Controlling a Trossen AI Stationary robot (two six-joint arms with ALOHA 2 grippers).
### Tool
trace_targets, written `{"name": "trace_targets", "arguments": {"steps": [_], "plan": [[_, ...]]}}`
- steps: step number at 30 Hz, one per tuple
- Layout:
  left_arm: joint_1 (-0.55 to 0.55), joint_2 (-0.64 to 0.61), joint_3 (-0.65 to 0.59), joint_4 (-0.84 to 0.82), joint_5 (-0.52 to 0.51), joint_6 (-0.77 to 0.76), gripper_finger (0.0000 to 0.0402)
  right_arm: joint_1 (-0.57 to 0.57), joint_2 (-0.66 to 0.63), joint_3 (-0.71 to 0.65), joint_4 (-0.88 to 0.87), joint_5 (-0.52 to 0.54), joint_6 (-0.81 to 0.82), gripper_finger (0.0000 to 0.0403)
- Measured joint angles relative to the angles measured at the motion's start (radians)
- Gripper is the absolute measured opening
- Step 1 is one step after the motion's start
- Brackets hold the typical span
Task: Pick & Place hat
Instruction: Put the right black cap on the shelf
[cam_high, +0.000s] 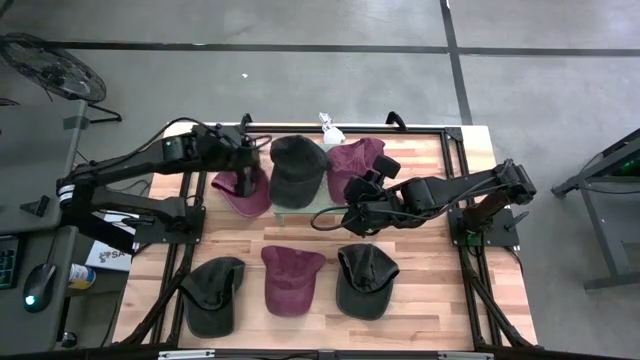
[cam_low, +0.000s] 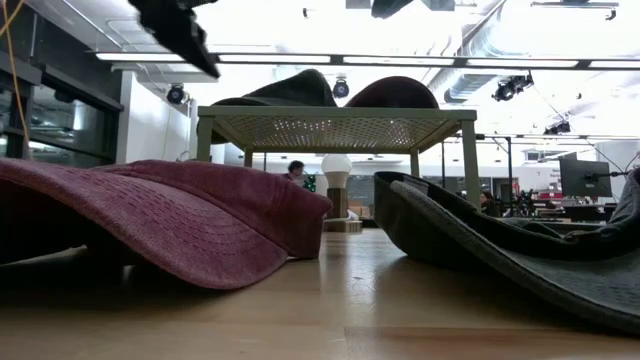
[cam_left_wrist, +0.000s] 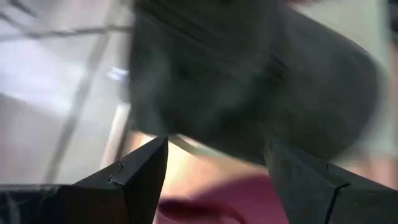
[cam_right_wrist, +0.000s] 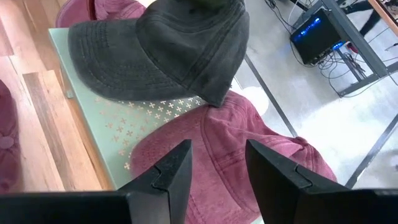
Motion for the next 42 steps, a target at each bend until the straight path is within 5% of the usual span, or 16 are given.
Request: {"name": "trace_targets", "arguments": {"steps": [5,11,19,31,42], "plan": [[-0.001,0.001,-0.023,-0.149,0.116,-0.021,0.0262,-0.003,0.0,0.0,0.0,0.0,0.005,0.0142],[-0.042,0.003,-0.172,-0.106,0.035,-0.02,0.0262,-0.005,0.0,0.0,0.0,0.0,0.008,0.0142],[-0.241,0.0,-0.253,-0.047,-0.314,-0.13,0.0262,-0.006,0.0,0.0,0.0,0.0,0.008,0.0142],[-0.784,0.001,-0.34,-0.044,-0.833,-0.369,0.0262,-0.006,0.0,0.0,-0.007,-0.001,0.008,0.0142],[-0.831,0.009,-0.415,0.149,-0.761,-0.2,0.0262,-0.006,0.0,0.0,-0.007,-0.008,0.017,0.0142]]}}
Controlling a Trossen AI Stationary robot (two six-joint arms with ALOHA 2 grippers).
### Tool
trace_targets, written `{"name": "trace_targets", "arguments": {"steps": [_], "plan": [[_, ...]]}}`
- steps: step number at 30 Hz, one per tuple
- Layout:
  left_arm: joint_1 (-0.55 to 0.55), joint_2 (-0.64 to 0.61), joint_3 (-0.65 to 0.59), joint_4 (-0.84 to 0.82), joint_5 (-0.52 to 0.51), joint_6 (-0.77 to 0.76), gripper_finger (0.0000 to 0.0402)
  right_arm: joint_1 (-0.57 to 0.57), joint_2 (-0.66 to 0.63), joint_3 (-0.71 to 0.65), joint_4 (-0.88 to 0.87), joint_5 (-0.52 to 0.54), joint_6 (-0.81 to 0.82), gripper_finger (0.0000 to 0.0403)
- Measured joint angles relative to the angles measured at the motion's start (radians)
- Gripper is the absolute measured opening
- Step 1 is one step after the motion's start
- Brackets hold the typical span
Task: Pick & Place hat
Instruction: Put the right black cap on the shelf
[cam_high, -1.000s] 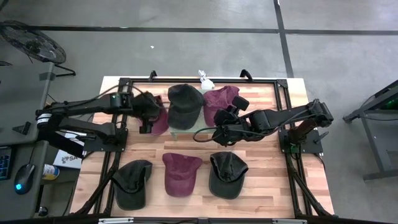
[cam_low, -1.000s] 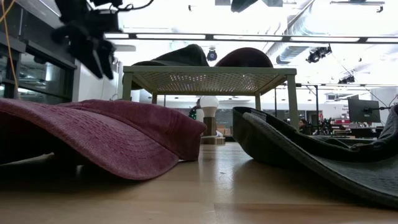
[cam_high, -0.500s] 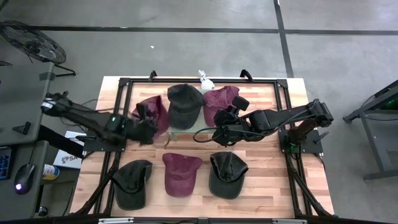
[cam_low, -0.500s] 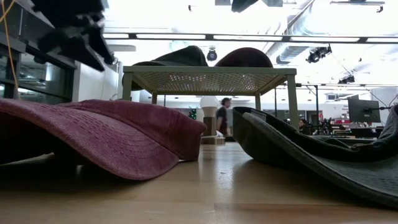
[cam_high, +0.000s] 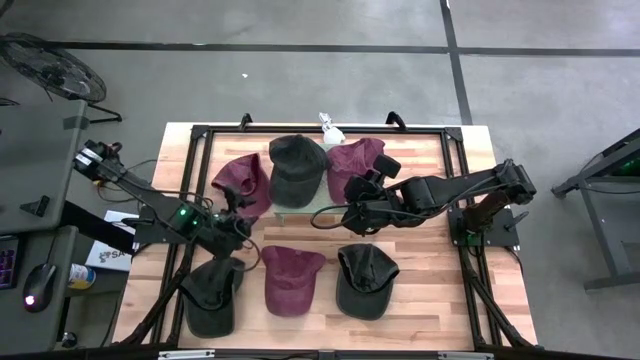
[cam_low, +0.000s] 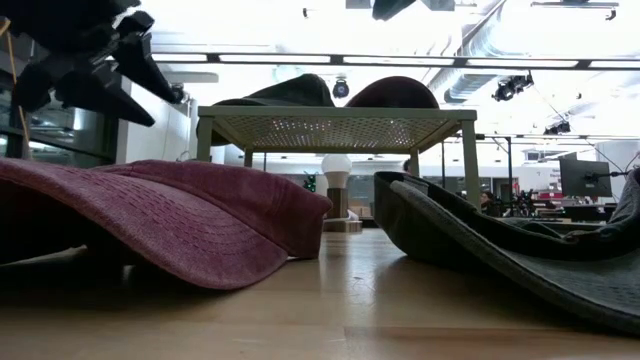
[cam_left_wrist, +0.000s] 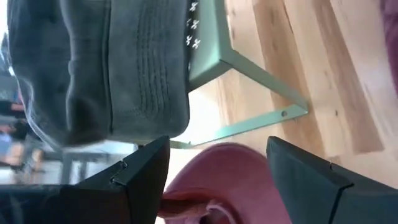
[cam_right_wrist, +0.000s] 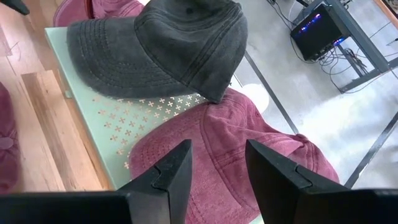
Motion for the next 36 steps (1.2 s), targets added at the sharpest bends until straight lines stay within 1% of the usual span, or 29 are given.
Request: {"name": "trace_targets", "arguments": {"steps": [5,10,13,17,21,24,26,29,33,36], "plan": [[0.0,0.0,-0.019,0.011,-0.056,0.075,0.0262,0.0,0.0,0.0,0.0,-0.005,0.009,0.0142],[0.001,0.0,-0.078,0.056,-0.1,0.079,0.0262,0.0,0.0,0.0,0.0,-0.008,0.01,0.0142],[0.001,0.0,-0.127,0.126,-0.157,0.082,0.0262,0.0,0.0,0.0,0.0,-0.008,0.01,0.0142],[0.001,0.0,-0.177,0.251,-0.223,0.126,0.0262,0.0,0.0,0.0,0.001,-0.008,0.01,0.0142],[0.001,0.0,-0.213,0.37,-0.229,0.185,0.0262,0.0,0.0,0.0,0.008,-0.007,0.008,0.0142],[0.014,0.0,-0.239,0.448,-0.256,0.217,0.0262,0.0,0.0,0.0,0.008,0.0,0.005,0.0142],[0.037,0.0,-0.252,0.507,-0.239,0.239,0.0262,0.0,0.0,0.0,0.008,0.002,0.001,0.0142],[0.088,0.0,-0.26,0.573,-0.176,0.287,0.0262,0.0,0.0,0.0,0.009,0.012,0.0,0.0142],[0.164,0.0,-0.26,0.646,-0.137,0.338,0.0262,0.0,0.0,0.0,0.009,0.014,-0.001,0.0142],[0.217,0.0,-0.26,0.67,-0.05,0.367,0.0262,0.0,0.0,0.0,0.009,0.015,-0.001,0.0142]]}}
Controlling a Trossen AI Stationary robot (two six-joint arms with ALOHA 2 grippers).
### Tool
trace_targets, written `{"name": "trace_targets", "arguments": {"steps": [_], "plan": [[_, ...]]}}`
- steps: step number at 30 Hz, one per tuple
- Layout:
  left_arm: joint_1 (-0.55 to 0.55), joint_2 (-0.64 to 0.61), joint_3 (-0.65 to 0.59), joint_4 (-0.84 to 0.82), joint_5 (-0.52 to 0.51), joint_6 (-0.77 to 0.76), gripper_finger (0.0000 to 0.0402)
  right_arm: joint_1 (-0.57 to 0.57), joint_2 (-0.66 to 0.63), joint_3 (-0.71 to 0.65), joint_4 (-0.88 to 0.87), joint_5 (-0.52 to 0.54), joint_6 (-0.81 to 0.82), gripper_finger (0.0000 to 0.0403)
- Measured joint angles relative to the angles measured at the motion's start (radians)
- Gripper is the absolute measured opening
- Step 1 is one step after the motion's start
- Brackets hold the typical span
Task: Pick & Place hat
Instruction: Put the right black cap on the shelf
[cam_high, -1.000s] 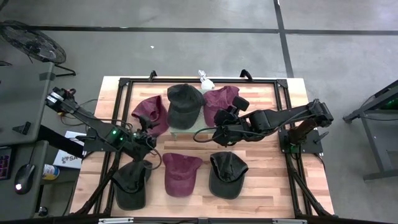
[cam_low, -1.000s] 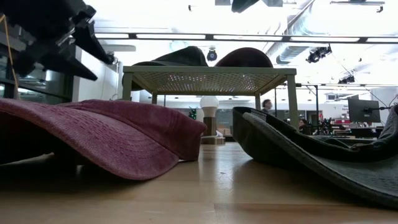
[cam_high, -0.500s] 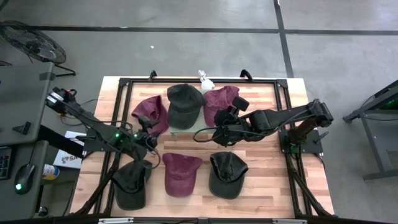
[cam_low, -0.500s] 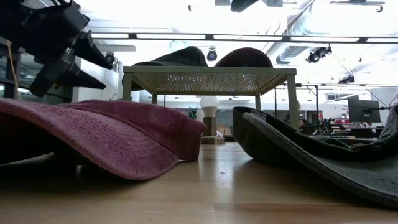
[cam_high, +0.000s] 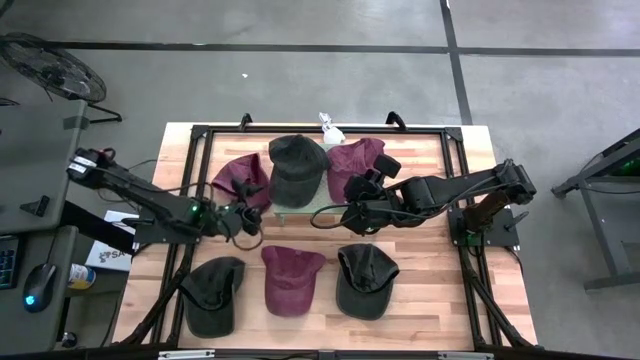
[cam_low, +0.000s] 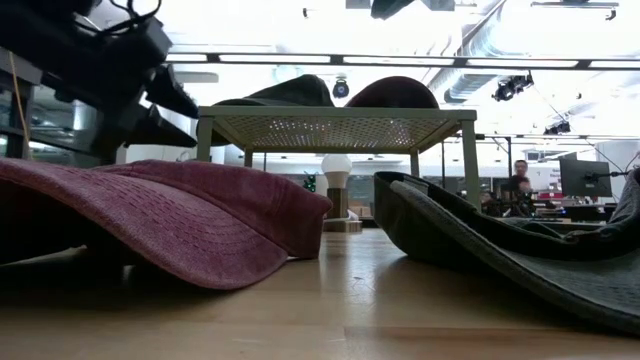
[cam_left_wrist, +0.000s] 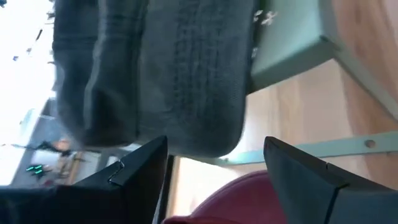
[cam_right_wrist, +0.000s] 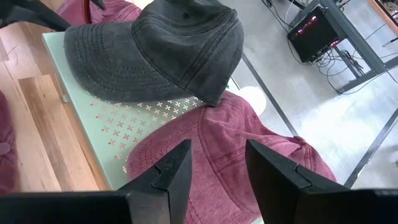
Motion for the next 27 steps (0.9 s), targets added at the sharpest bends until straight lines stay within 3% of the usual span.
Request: {"name": "trace_targets", "arguments": {"steps": [9,16,27], "plan": [[0.111,0.0,0.0,0.014,0.113,-0.001,0.0262,0.0,0.0,0.0,0.0,0.0,-0.008,0.0142],[0.123,0.0,0.0,0.075,0.119,0.032,0.0255,0.0,0.0,0.0,-0.001,0.0,-0.008,0.0142],[0.123,0.0,0.0,0.083,0.125,0.036,0.0151,0.0,0.0,0.0,-0.001,0.0,-0.009,0.0142]]}}
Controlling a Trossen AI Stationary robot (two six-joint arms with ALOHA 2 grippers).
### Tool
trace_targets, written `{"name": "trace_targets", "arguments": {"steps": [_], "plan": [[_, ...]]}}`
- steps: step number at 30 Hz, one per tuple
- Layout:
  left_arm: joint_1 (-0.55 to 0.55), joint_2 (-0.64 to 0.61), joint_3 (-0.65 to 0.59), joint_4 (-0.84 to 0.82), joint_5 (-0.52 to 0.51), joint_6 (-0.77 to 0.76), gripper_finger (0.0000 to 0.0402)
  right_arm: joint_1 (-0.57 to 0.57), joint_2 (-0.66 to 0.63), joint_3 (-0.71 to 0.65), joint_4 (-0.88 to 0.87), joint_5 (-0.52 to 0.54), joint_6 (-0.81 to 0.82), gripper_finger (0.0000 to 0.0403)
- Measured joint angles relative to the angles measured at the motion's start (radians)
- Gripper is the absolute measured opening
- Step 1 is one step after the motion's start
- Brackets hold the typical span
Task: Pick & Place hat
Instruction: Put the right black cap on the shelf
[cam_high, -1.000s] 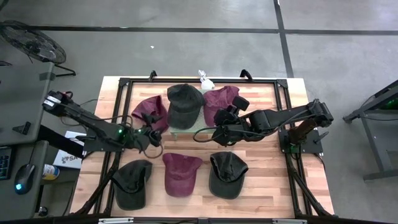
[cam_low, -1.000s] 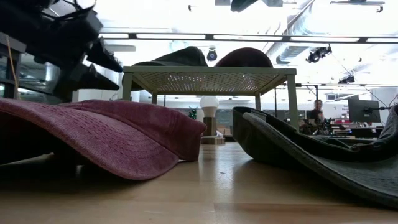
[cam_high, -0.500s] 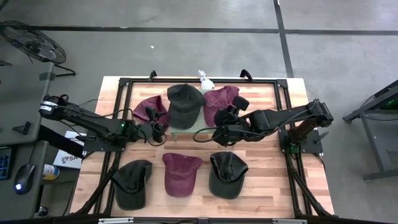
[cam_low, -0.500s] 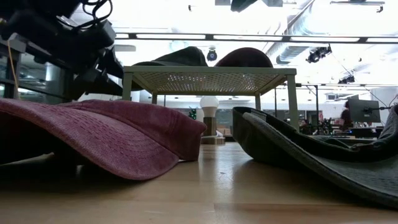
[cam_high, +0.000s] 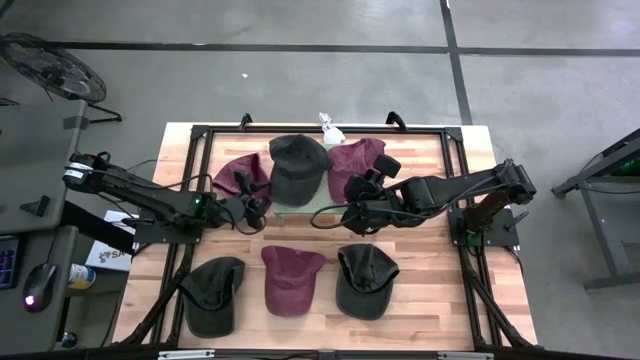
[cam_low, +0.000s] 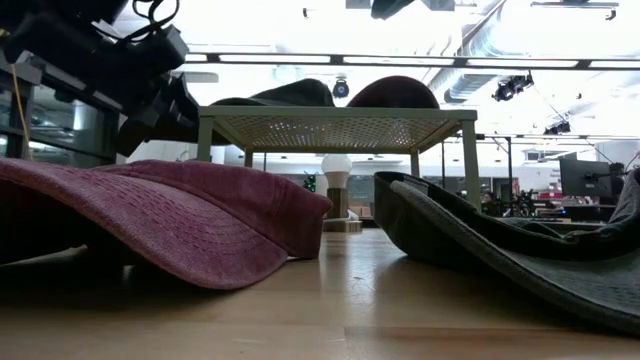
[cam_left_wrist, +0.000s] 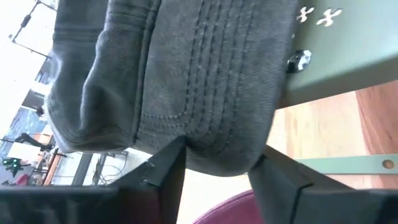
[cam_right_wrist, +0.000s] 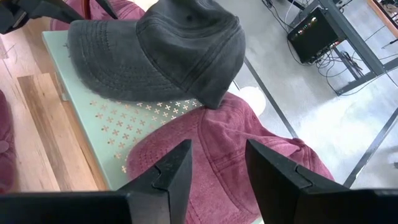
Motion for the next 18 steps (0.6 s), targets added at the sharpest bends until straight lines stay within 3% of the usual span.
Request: {"name": "trace_targets", "arguments": {"steps": [8,18], "plan": [[0.0,-0.001,0.0,0.018,-0.023,0.0,0.008,-0.016,0.0,0.0,0.0,-0.002,-0.01,0.0142],[0.0,-0.001,0.008,0.137,-0.092,0.111,0.0029,-0.033,0.0,0.0,0.0,-0.015,-0.01,0.0142]]}}
